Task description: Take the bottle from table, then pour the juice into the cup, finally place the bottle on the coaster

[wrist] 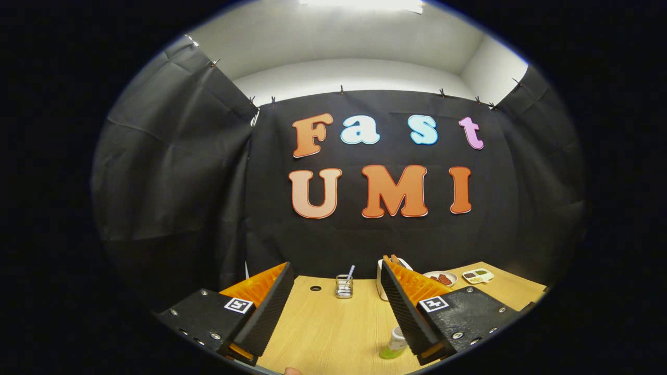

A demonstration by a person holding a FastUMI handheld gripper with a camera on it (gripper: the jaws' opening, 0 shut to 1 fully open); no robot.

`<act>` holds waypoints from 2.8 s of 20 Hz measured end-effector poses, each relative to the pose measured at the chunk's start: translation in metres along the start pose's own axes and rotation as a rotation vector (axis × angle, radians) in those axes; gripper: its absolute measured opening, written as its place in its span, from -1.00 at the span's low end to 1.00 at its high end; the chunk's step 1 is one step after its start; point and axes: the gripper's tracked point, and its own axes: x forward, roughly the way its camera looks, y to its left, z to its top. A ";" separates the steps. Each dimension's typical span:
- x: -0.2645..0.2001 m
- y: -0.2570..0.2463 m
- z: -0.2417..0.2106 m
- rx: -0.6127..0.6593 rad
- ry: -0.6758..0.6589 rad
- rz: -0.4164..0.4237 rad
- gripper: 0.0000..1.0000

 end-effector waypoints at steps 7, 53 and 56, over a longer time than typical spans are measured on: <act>0.008 -0.058 -0.058 0.020 0.134 -0.113 0.99; 0.035 -0.140 -0.247 0.263 0.383 -0.200 -0.04; 0.036 -0.150 -0.241 0.383 0.363 -0.213 -0.06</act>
